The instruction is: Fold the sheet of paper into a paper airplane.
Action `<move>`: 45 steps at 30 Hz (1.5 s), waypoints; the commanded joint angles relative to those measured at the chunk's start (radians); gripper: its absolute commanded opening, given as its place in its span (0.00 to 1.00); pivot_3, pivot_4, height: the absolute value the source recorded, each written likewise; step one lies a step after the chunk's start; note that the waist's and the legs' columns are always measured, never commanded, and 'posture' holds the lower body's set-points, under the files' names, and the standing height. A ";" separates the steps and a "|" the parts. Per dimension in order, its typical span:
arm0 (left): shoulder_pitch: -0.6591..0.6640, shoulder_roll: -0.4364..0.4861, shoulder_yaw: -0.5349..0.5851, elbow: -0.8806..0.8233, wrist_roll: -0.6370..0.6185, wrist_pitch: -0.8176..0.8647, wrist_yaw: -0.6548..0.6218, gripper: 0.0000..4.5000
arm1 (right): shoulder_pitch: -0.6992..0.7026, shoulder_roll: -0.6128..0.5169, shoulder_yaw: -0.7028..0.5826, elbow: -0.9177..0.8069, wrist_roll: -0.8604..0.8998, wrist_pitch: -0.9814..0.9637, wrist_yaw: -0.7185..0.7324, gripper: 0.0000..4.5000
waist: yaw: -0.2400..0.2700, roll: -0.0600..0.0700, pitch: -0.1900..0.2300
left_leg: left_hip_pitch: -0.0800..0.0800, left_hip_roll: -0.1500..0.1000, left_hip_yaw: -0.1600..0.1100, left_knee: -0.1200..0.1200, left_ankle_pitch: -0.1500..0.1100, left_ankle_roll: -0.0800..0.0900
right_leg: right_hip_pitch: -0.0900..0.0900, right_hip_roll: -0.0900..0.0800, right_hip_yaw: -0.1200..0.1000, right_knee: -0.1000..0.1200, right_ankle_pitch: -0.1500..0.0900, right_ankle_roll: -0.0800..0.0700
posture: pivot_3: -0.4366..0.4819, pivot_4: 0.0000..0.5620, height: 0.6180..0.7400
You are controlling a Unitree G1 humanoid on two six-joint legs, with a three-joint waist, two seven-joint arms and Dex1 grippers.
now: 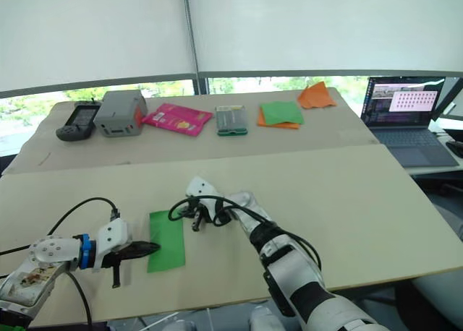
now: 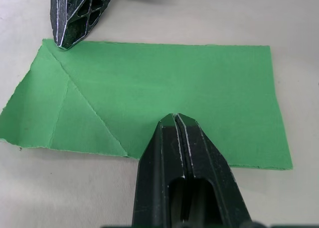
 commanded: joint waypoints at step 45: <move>-0.019 0.041 -0.040 0.066 0.046 -0.015 -0.045 0.00 | 0.528 -0.239 0.246 -0.719 0.003 0.354 0.176 0.00 | 0.014 -0.004 -0.006 | 0.011 -0.001 -0.001 0.000 -0.007 -0.005 | 0.002 0.000 0.000 0.006 -0.013 -0.004 | 0.48 0.27 1.00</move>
